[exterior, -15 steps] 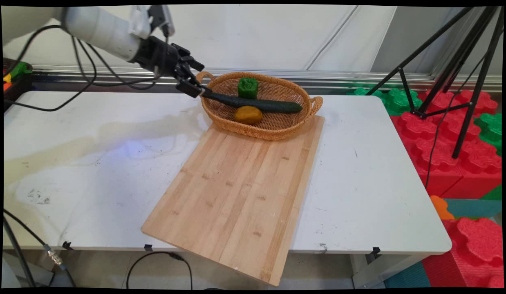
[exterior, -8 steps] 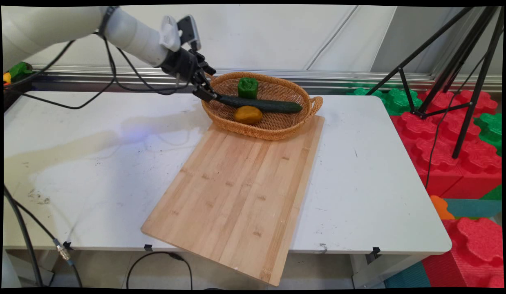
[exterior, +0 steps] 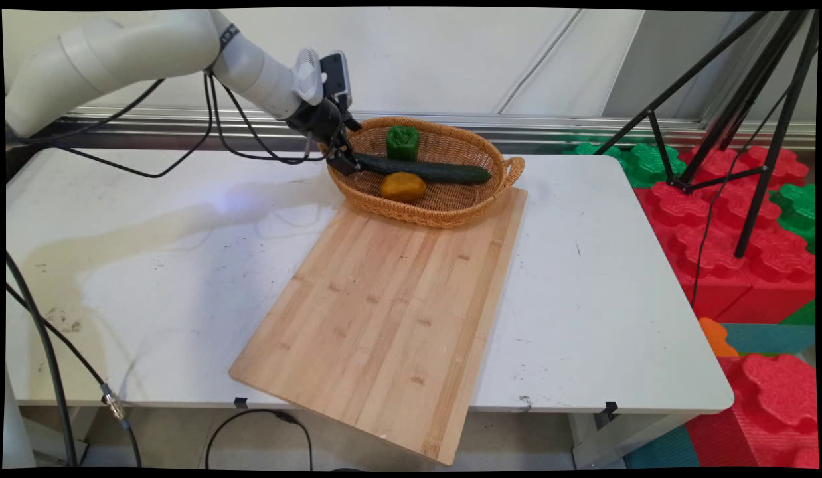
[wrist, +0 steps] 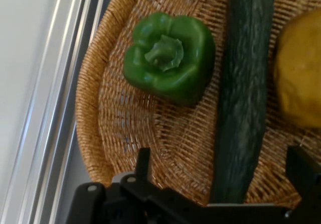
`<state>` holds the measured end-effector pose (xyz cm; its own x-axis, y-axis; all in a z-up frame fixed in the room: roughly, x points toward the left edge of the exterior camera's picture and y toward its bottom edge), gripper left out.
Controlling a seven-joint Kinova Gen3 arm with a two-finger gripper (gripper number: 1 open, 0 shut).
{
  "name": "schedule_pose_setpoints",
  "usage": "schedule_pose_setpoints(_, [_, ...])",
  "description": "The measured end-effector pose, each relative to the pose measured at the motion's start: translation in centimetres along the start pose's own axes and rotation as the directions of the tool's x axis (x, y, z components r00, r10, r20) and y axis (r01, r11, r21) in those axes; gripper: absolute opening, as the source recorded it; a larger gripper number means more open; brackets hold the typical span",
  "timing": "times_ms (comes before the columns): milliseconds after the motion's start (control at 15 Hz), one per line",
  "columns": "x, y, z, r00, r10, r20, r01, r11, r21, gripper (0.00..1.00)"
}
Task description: Pick up the cucumber from the vegetable basket, then place the picked object on the cutting board
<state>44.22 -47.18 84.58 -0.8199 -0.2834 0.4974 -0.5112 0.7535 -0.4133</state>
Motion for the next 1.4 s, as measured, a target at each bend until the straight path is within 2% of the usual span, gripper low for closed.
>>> schedule_pose_setpoints(400, [0.5, -0.3, 2.6, 0.996, 0.084, 0.023, -0.083, 0.996, -0.01, 1.0])
schedule_pose_setpoints(800, [0.4, 0.1, 3.8, 0.989, 0.147, 0.03, -0.147, 0.989, -0.025, 1.0])
schedule_pose_setpoints(867, [0.4, 0.2, 3.9, 0.987, 0.158, 0.029, -0.157, 0.987, -0.028, 0.0])
schedule_pose_setpoints(1400, [0.5, 0.3, 3.8, 0.982, 0.187, 0.025, -0.187, 0.982, -0.021, 0.0])
